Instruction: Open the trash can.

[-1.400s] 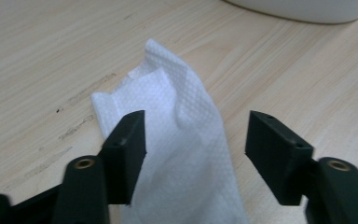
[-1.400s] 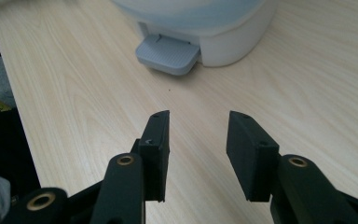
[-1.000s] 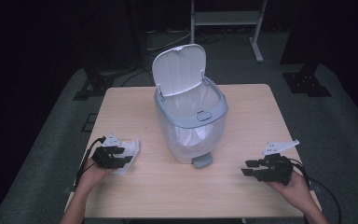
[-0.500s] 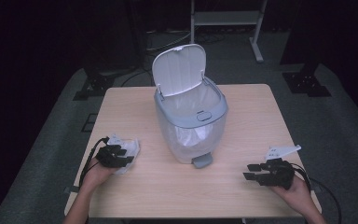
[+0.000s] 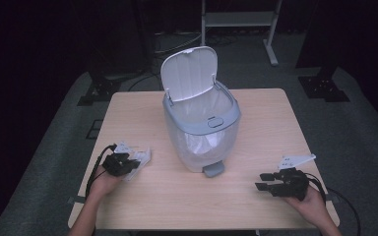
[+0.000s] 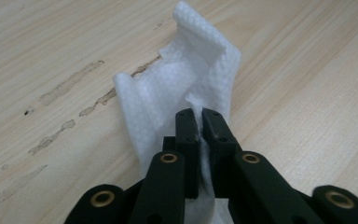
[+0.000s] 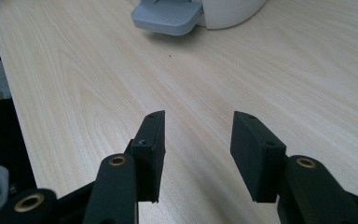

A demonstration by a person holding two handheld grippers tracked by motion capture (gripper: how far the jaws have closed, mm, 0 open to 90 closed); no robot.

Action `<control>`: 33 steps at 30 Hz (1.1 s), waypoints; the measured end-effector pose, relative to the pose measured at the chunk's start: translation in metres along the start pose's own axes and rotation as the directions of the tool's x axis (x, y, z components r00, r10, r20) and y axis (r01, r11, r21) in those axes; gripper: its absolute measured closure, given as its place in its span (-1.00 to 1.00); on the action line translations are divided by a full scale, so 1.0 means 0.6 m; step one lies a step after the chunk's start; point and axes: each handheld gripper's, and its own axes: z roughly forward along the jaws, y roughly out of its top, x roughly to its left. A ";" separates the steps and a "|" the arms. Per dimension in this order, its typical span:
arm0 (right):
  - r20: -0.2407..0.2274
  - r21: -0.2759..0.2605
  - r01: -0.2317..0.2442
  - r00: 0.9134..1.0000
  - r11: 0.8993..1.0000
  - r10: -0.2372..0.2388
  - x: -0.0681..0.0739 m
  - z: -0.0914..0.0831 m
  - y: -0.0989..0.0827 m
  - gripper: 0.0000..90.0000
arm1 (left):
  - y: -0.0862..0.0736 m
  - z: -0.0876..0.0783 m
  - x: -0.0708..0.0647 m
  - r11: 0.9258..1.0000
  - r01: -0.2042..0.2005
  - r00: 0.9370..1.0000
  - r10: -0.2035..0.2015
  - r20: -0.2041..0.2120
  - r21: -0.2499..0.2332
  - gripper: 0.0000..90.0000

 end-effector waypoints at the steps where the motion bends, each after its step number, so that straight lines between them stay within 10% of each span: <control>1: 0.000 0.004 -0.001 1.000 1.000 0.001 0.000 0.002 -0.001 0.17 | 0.002 -0.001 0.000 1.000 -0.008 1.000 0.008 0.015 0.010 0.93; 33: 0.017 -0.003 -0.016 1.000 1.000 0.016 -0.006 0.003 -0.003 -0.14 | 0.030 -0.075 -0.004 0.998 -0.059 0.995 0.061 0.082 -0.033 0.94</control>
